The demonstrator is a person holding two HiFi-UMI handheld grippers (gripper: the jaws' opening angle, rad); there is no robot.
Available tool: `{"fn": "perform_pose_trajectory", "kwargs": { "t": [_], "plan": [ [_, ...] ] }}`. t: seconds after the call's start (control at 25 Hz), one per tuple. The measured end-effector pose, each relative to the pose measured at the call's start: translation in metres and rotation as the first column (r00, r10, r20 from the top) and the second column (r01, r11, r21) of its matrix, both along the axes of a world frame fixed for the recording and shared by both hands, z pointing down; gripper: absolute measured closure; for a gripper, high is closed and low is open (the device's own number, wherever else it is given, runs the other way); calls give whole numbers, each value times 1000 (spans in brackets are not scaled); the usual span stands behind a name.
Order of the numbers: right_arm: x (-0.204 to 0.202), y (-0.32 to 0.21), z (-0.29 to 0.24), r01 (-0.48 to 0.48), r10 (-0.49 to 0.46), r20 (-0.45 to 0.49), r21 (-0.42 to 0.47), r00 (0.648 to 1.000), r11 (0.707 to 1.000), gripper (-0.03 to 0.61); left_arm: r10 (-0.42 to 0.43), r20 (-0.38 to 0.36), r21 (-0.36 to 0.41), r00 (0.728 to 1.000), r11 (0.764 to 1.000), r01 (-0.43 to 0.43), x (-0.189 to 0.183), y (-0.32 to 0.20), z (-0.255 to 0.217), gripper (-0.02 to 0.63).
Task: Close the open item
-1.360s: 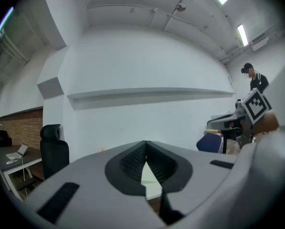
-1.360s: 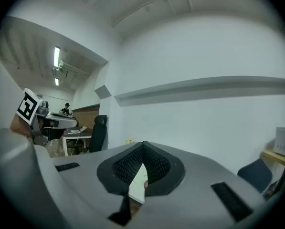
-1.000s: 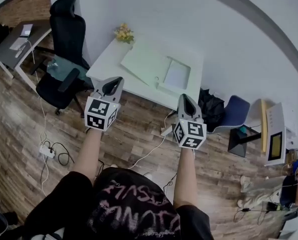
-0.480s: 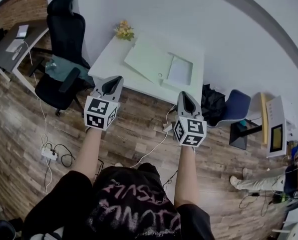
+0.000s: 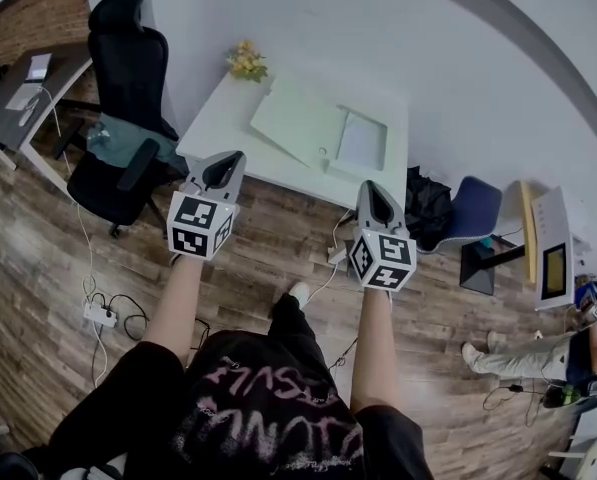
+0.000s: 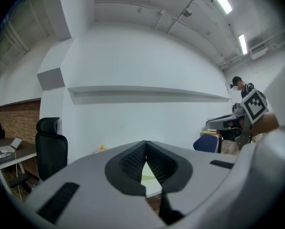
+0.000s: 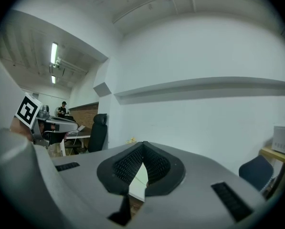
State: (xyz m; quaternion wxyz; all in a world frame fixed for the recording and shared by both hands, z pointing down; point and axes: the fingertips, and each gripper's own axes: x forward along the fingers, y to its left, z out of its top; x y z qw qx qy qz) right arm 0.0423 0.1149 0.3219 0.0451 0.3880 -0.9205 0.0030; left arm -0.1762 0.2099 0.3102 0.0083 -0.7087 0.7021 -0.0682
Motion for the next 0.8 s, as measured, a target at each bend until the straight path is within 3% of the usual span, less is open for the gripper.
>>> {"fn": "perform_pose_trajectory", "kwargs": {
  "t": [0.36,0.8],
  "plan": [
    [-19,-44,15,8,-8,15,-16,1000,1000,569,-21,3,-14,1000,1000,21,-20,-39,12,611],
    [-40,-164,33,22,-22,-1,-49,1000,999,569,-58,-19,-59,998,997,57,-49,-152,34,611]
  ]
}}
